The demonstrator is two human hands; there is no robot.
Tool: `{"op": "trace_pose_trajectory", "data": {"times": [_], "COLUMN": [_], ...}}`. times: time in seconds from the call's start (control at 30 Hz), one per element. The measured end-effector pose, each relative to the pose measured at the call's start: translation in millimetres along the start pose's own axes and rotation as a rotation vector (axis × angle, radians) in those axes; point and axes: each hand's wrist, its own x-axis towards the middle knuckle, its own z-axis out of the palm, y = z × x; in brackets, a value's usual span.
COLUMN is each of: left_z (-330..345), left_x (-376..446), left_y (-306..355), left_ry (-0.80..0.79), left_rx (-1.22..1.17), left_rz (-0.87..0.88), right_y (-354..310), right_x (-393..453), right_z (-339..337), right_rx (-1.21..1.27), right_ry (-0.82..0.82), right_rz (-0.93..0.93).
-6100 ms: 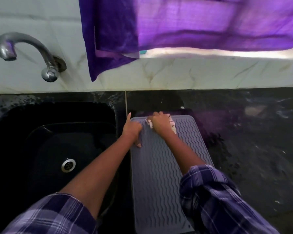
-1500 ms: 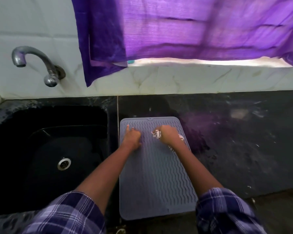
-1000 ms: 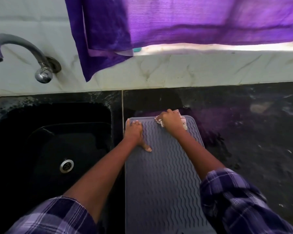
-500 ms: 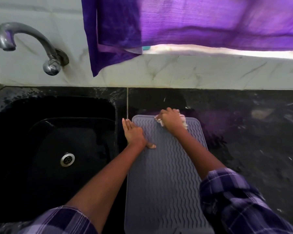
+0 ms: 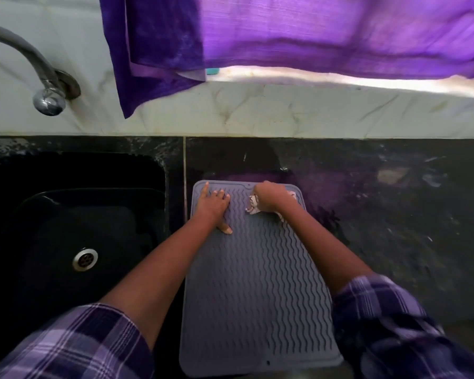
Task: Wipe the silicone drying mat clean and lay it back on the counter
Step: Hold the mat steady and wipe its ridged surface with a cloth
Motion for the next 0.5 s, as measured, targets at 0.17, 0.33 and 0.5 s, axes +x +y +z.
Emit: {"op": "trace_pose_trajectory", "data": {"times": [0.17, 0.33, 0.5], "left_z": [2.8, 3.6, 0.8], "left_x": [-2.9, -5.8, -6.7], "left_y": [-2.0, -4.0, -1.1], "left_ry": [0.001, 0.002, -0.003], "left_rx": [0.027, 0.033, 0.048], "left_rz": [-0.004, 0.011, -0.011], "right_y": [-25.3, -27.7, -27.5], "right_x": [8.7, -17.4, -17.6], "right_z": [13.3, 45.5, 14.3], "right_rx": [0.019, 0.009, 0.056], "right_ry": [0.215, 0.255, -0.032], "right_rz": [0.104, 0.032, 0.045]}}
